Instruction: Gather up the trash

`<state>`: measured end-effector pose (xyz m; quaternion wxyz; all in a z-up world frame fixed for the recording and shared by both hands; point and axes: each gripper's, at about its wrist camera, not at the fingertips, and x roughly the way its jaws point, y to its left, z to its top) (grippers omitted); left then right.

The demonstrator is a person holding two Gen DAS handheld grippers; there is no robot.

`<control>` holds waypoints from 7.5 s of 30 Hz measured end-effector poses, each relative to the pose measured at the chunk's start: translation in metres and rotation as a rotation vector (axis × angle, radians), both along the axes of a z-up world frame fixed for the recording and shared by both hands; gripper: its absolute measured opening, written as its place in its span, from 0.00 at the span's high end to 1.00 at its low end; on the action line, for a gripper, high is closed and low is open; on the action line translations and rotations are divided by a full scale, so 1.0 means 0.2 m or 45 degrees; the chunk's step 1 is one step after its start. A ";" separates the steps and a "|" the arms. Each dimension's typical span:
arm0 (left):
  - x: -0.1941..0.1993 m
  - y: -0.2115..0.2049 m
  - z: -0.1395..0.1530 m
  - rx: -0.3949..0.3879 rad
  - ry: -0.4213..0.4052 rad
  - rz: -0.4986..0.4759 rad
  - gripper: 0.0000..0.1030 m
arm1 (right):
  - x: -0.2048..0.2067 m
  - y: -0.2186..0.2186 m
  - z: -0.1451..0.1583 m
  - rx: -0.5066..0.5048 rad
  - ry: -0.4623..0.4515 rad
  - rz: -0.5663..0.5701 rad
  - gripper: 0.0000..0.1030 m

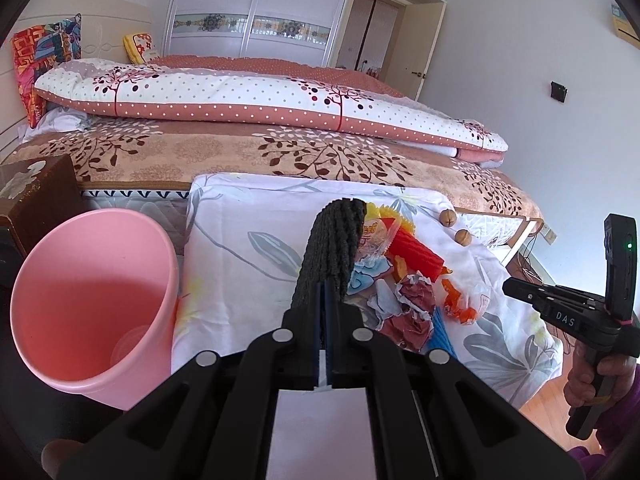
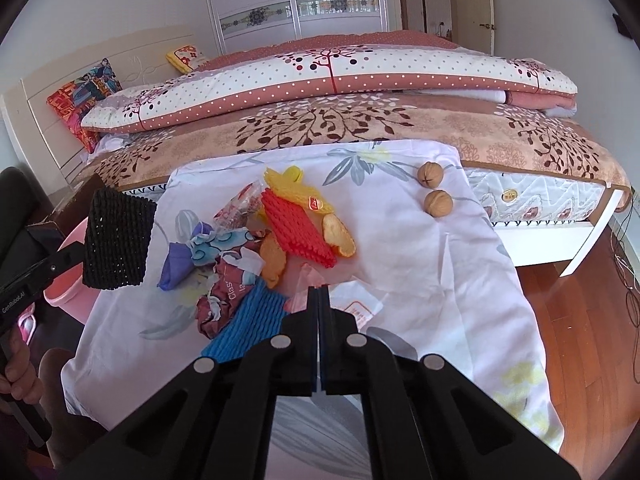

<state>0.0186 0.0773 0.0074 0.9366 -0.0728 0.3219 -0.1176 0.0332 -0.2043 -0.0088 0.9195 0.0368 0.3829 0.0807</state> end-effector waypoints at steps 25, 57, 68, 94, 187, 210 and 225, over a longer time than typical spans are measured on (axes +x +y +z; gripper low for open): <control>-0.05 0.11 0.08 -0.042 -0.078 0.032 0.99 | 0.11 0.12 0.09 0.065 -0.030 0.103 0.95; -0.22 0.92 -0.11 0.026 0.089 0.644 0.59 | 0.24 1.68 -0.06 0.062 0.091 0.822 0.59; -0.23 0.86 -0.05 -0.012 0.054 0.619 0.55 | 0.12 1.52 0.01 0.037 -0.024 0.787 0.46; -0.14 0.25 0.02 0.052 0.015 0.320 0.55 | -0.08 0.56 0.01 0.053 -0.046 0.253 0.45; -0.02 0.50 0.08 -0.018 -0.005 0.366 0.94 | 0.29 1.06 0.21 0.140 -0.084 0.535 0.73; -0.13 0.86 -0.08 0.007 0.112 0.577 0.79 | 0.33 1.67 -0.01 0.125 0.066 0.741 0.67; -0.15 0.85 -0.02 -0.031 0.064 0.579 0.57 | 0.21 1.56 0.06 0.097 -0.057 0.732 0.37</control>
